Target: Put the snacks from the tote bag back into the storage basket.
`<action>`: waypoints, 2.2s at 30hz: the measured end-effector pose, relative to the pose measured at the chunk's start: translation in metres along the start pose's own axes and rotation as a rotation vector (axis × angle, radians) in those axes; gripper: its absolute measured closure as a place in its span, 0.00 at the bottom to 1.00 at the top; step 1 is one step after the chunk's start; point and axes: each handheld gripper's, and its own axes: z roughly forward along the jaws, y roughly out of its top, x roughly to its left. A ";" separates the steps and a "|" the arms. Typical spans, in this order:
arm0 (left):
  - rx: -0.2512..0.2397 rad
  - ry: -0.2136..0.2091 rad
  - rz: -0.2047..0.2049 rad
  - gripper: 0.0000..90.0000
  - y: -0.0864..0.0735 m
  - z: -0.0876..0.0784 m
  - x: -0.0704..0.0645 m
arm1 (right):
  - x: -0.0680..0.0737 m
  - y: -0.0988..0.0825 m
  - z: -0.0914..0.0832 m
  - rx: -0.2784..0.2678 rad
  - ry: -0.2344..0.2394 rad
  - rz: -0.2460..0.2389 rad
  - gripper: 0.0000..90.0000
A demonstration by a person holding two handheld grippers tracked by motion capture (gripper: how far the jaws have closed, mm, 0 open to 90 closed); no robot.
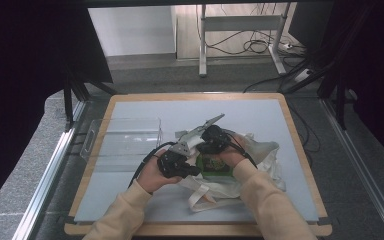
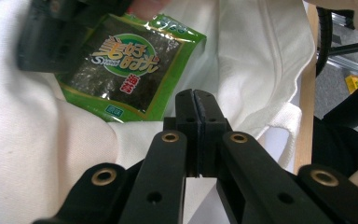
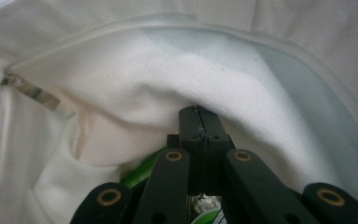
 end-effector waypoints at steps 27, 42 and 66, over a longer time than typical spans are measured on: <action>0.045 -0.017 -0.015 1.00 -0.004 0.009 -0.001 | -0.018 -0.013 -0.003 0.026 -0.086 0.033 0.99; 0.060 -0.025 -0.017 1.00 -0.006 0.011 0.001 | -0.025 -0.009 0.003 0.004 -0.102 0.041 0.99; 0.056 -0.019 -0.024 1.00 -0.007 0.011 0.002 | -0.005 -0.081 -0.079 0.177 -0.126 0.069 0.99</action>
